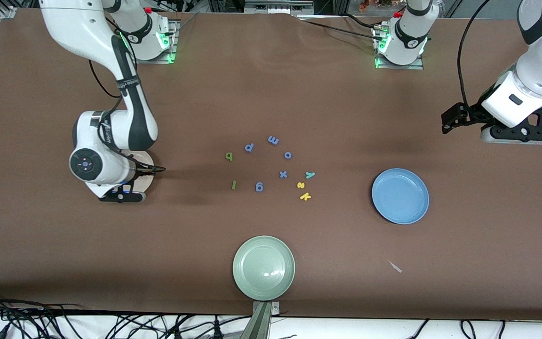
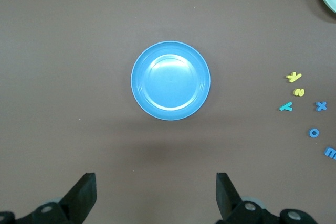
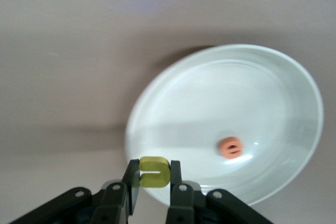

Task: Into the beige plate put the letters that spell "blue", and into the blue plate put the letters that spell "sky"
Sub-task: 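Drop the yellow u onto the beige plate with the right gripper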

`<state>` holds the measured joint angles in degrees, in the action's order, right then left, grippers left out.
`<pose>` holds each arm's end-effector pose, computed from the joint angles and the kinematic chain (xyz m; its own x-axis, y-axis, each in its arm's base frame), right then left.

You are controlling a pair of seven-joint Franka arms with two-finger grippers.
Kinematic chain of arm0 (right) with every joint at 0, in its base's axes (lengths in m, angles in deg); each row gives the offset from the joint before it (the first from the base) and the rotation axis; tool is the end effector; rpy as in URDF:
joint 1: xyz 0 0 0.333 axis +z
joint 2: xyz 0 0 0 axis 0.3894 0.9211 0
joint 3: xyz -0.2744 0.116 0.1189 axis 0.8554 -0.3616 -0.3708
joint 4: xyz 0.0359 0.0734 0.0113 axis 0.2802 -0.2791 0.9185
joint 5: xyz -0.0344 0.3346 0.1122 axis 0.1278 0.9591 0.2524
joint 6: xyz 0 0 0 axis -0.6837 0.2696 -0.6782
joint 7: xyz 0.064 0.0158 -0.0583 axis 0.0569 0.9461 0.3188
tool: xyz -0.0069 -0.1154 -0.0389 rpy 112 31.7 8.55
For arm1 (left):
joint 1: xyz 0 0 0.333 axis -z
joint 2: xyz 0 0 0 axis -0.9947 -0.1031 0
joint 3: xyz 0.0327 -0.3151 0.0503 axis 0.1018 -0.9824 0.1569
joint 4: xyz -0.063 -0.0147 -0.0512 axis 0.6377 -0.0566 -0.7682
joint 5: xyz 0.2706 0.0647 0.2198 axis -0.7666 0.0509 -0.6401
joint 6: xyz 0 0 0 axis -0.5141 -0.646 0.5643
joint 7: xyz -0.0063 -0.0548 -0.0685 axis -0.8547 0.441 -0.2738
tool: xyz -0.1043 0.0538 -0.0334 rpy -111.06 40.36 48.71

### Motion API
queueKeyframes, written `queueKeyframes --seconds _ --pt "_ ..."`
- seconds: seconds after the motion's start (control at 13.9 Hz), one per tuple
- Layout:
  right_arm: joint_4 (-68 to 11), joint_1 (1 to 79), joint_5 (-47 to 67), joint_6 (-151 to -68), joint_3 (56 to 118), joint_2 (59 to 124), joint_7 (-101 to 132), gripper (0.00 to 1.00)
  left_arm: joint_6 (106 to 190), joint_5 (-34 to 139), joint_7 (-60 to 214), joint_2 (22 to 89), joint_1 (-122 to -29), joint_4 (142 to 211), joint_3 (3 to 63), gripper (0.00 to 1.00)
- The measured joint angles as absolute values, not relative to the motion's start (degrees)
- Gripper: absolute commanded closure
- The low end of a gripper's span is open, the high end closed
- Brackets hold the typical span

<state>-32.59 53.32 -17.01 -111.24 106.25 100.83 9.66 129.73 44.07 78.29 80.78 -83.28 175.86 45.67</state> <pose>0.5836 0.0875 0.2502 0.9649 -0.0063 -0.2626 0.0212 -0.9946 0.1018 0.5199 -0.0573 0.5559 0.9997 -0.0141 -0.0182 -0.0140 -0.9999 0.0077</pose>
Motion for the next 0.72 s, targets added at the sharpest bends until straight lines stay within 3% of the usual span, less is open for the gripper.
queueKeyframes --seconds 0.07,0.14,0.22,0.72 --pt "-32.83 51.77 -17.01 -111.23 106.44 101.31 11.7 0.5 129.73 44.07 78.29 80.78 -83.29 175.86 45.68 0.0" --pt "-32.86 50.03 -17.0 -111.23 106.49 101.91 13.64 0.08 129.73 44.07 78.29 80.78 -83.28 175.86 45.68 0.0" --pt "-32.86 48.53 -16.97 -111.24 106.49 102.48 14.98 0.0 129.73 44.07 78.29 80.78 -83.28 175.86 45.68 0.0" --pt "-29.67 51.58 -15.65 -109.61 104.27 102.52 9.09 0.0 129.73 44.07 78.29 80.78 -83.28 175.86 45.68 0.0"
